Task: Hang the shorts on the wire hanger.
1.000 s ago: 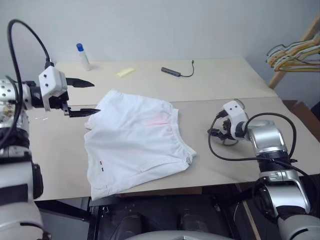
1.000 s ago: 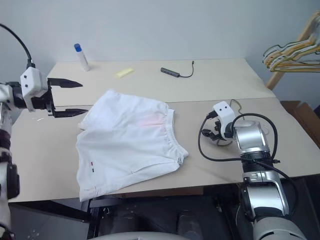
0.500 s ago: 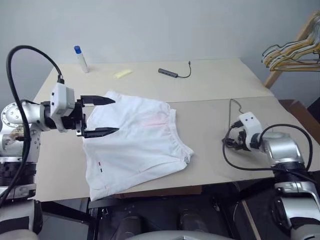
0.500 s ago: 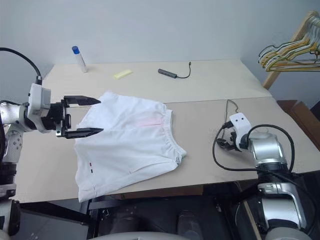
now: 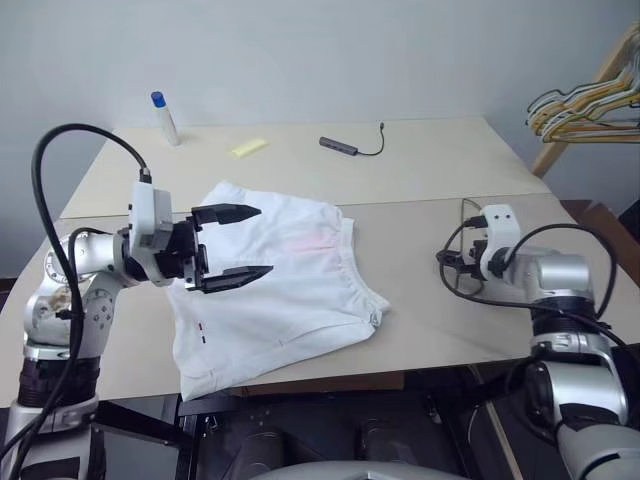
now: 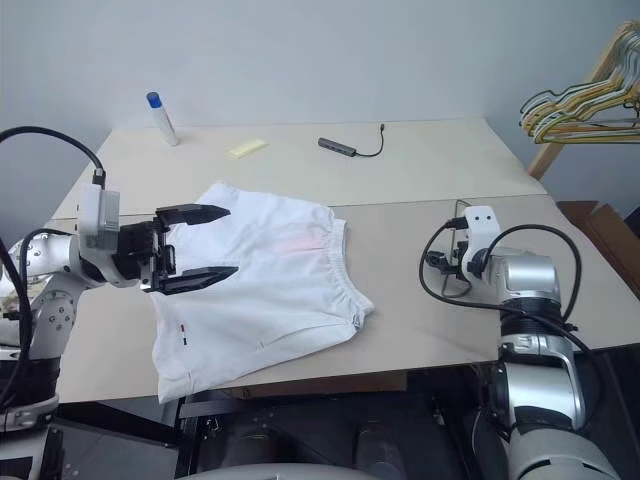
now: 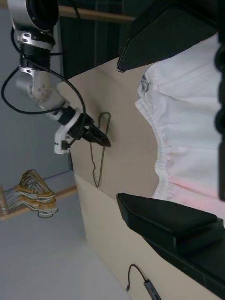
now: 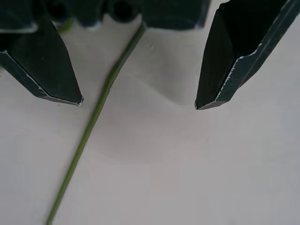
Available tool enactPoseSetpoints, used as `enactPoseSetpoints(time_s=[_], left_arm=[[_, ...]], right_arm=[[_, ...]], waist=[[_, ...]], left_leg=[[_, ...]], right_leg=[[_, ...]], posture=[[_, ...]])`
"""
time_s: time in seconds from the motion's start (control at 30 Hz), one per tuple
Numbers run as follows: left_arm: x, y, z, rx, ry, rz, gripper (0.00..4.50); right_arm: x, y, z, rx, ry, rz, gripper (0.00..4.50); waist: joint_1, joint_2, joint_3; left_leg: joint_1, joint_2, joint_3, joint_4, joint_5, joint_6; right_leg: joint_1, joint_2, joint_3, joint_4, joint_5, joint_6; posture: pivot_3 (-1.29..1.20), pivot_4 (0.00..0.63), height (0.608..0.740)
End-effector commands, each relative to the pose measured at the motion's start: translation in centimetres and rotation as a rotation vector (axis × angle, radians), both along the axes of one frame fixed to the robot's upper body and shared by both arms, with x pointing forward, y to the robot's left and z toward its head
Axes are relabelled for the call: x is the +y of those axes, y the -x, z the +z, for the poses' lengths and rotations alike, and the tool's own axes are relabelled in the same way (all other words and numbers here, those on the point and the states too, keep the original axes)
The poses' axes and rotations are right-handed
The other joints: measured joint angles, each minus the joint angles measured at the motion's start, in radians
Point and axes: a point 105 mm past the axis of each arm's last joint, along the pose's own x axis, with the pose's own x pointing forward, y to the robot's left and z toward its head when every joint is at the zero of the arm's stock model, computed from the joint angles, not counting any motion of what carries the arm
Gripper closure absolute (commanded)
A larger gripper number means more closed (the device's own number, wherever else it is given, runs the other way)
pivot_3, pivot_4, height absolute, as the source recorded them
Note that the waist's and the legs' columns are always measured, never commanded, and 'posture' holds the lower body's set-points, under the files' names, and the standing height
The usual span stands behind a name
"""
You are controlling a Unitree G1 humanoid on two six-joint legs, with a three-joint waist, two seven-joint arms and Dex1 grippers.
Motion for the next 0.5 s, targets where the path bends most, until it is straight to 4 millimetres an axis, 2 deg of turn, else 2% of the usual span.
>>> enactPoseSetpoints(time_s=[0.03, 0.13, 0.2, 0.27, 0.5], left_arm=[[-1.0, 0.7, 0.7, -0.03, 0.009, -0.016, 0.0], [-1.3, 1.0, 0.3, -0.02, -0.005, -0.027, 0.0], [-1.3, 1.1, 0.2, -0.019, -0.011, -0.027, 0.0], [-1.2, 1.0, 0.2, -0.02, -0.014, -0.024, 0.0], [-1.3, 0.8, 0.4, -0.032, -0.013, -0.023, 0.0]], right_arm=[[-0.7, -1.1, 0.6, -0.032, 0.008, -0.061, 0.05], [-0.4, -1.0, -0.4, 0.006, -0.025, -0.076, 0.05], [-0.6, -0.9, -0.9, 0.031, -0.01, -0.102, 0.42], [-0.6, -0.6, -1.6, 0.058, -0.002, -0.121, 1.01], [-0.6, -0.2, -3.0, 0.099, -0.004, -0.157, 3.52]], waist=[[-0.001, 0.0, 0.0], [-0.002, 0.0, 0.0], [-0.002, 0.0, 0.0], [-0.002, 0.0, 0.0], [-0.003, 0.0, -0.001]], left_leg=[[0.0, 0.0, 0.0, 0.0, 0.0, 0.0], [0.0, 0.0, 0.0, 0.0, 0.0, 0.0], [0.001, 0.0, 0.0, 0.0, 0.0, 0.0], [0.004, 0.0, 0.0, 0.0, 0.0, 0.0], [0.011, 0.001, -0.001, -0.002, -0.001, 0.001]], right_leg=[[0.0, 0.0, 0.0, 0.0, 0.0, 0.0], [0.0, 0.0, 0.0, 0.0, 0.0, 0.0], [0.002, 0.0, 0.0, -0.001, 0.0, 0.0], [0.004, 0.0, 0.0, -0.001, 0.0, 0.0], [0.013, 0.001, -0.001, -0.003, 0.0, 0.0]], posture=[[0.06, 0.0, 0.74], [0.06, 0.0, 0.74], [0.06, 0.0, 0.74], [0.06, 0.0, 0.74], [0.06, 0.0, 0.74]])
